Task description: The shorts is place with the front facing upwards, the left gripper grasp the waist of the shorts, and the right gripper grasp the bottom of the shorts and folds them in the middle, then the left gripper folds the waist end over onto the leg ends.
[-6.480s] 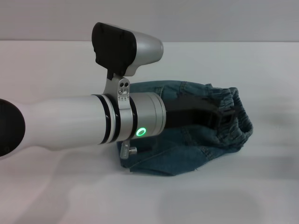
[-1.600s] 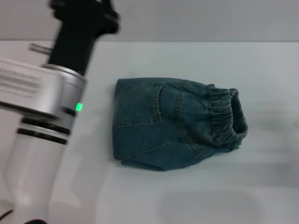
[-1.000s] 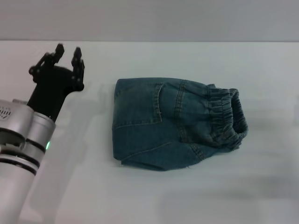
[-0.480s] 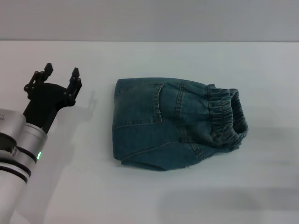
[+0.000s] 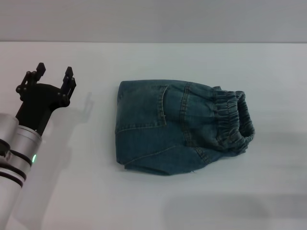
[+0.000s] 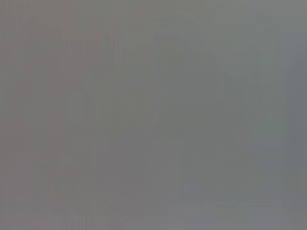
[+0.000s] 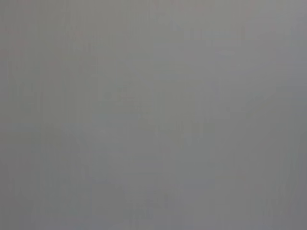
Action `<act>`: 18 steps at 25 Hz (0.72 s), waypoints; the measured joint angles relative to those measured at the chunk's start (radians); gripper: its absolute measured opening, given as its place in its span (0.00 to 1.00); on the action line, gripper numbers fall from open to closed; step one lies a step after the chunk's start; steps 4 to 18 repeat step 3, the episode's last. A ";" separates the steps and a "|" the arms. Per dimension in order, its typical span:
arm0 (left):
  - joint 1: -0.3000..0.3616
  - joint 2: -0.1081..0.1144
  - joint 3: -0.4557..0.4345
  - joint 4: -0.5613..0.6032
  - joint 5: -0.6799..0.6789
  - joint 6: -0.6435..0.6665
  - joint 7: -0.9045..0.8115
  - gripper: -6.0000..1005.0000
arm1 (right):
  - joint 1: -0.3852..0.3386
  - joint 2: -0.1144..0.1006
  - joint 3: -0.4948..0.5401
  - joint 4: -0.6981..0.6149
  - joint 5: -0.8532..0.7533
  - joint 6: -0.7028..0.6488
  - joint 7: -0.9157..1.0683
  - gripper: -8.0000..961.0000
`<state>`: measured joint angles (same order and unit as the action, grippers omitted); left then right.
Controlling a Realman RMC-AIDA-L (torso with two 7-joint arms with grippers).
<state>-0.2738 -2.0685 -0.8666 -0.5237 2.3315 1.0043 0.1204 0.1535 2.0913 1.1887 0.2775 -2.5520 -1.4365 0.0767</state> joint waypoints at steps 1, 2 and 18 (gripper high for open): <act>-0.001 0.000 -0.005 0.002 0.000 0.000 0.000 0.66 | 0.002 0.000 0.000 -0.001 0.001 0.001 0.000 0.67; -0.001 0.000 -0.005 0.002 0.000 0.000 0.000 0.66 | 0.003 0.000 0.001 -0.002 0.002 0.003 0.000 0.67; -0.001 0.000 -0.007 0.002 0.000 0.000 0.000 0.66 | 0.003 -0.001 0.003 -0.002 0.002 0.004 0.000 0.67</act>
